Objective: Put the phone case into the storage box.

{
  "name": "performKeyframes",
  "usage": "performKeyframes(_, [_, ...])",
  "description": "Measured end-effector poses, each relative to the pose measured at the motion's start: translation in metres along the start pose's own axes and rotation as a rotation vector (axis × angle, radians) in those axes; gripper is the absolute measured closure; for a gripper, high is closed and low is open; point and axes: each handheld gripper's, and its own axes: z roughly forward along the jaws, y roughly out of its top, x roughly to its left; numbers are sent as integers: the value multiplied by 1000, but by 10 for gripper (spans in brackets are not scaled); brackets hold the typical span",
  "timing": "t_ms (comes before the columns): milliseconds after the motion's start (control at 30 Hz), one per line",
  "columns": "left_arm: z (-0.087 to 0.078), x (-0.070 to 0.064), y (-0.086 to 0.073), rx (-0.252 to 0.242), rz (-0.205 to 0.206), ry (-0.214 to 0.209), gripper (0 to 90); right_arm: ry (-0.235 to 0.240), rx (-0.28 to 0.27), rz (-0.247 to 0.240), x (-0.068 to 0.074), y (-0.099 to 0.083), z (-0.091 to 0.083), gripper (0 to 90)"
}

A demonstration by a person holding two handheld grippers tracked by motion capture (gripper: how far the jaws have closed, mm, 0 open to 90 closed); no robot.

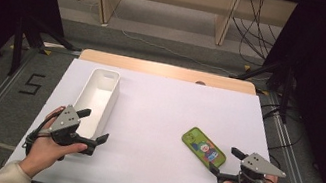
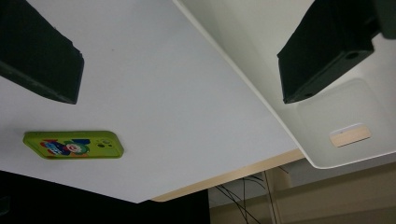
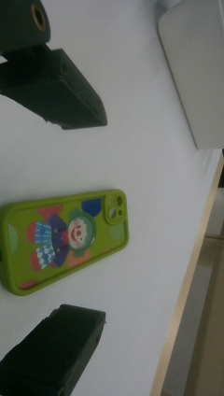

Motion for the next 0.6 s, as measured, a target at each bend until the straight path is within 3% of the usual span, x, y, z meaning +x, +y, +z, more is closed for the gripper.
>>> performKeyframes(600, [-1,-1,0,0,2,-1,0,-5,25,-21,-1,2,3,71])
